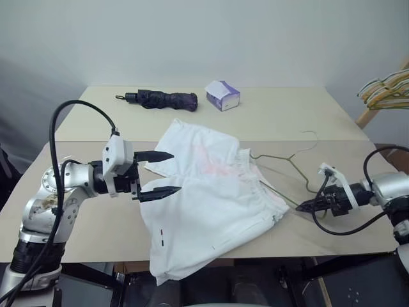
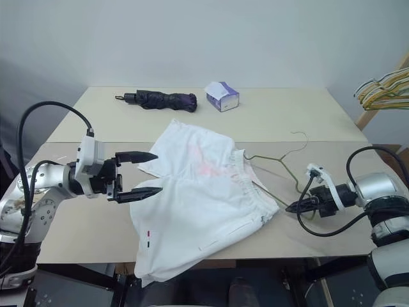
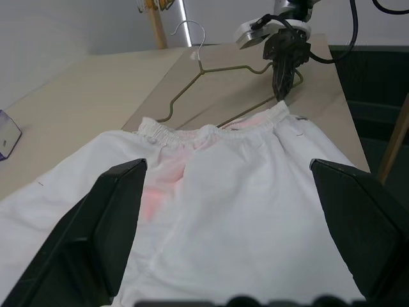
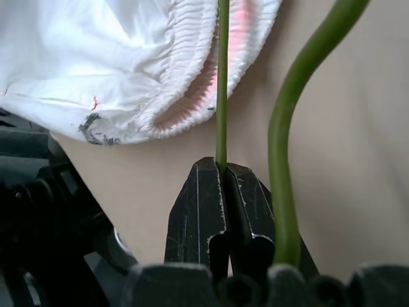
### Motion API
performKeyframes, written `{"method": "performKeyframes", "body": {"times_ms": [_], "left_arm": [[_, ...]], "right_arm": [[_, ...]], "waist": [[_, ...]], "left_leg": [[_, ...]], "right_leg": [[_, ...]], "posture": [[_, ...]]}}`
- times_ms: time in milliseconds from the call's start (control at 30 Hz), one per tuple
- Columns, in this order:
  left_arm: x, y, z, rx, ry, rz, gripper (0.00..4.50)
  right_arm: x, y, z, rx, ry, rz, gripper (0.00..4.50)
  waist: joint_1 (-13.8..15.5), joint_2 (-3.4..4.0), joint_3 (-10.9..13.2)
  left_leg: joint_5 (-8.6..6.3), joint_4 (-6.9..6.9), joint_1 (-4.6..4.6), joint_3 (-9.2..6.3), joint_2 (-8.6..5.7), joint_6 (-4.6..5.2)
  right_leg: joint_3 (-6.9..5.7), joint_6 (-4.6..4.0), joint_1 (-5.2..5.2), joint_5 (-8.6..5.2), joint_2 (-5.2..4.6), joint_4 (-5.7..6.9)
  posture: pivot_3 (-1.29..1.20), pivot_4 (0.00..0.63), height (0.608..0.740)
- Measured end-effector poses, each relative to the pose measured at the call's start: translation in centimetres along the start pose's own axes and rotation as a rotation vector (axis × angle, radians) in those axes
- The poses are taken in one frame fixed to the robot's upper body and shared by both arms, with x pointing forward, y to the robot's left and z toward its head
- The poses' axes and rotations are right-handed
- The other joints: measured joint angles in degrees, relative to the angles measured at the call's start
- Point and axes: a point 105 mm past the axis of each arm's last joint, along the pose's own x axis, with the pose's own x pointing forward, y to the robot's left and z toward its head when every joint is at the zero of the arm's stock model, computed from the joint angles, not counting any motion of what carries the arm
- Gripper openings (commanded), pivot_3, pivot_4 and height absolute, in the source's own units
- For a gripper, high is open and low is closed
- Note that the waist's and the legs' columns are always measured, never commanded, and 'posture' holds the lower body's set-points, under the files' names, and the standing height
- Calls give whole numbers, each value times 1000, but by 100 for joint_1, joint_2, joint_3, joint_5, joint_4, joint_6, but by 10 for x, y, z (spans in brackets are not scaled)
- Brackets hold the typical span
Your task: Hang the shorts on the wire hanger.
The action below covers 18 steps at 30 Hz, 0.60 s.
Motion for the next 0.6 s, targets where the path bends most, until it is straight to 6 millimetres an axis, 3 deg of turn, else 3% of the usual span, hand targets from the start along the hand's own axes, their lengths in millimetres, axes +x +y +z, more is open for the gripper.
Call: {"method": "performKeyframes", "body": {"times_ms": [100,267,467,600], "left_arm": [[1,1,1,5,-5,2,4414],[6,2,2,8,-27,6,4414],[7,3,3,15,-35,12,4414],[7,3,2,18,-35,14,4414]], "right_arm": [[-8,2,3,-14,26,-16,0],[3,-5,36,21,-38,-36,0],[1,-8,33,-1,6,-64,0],[-10,-5,23,-31,41,-67,0]], "waist": [[-3,2,2],[-80,2,1],[39,2,1],[87,3,2]], "left_leg": [[0,0,0,0,0,0],[1,1,4,3,4,0],[0,2,-44,-8,-5,0],[0,3,-50,-7,-4,0]], "right_leg": [[-1,-1,-1,0,0,0],[1,-13,0,11,6,1],[-8,27,-37,25,0,3],[-8,24,-50,26,1,9]], "posture": [[106,50,740],[107,46,740],[121,39,740],[124,33,740]]}}
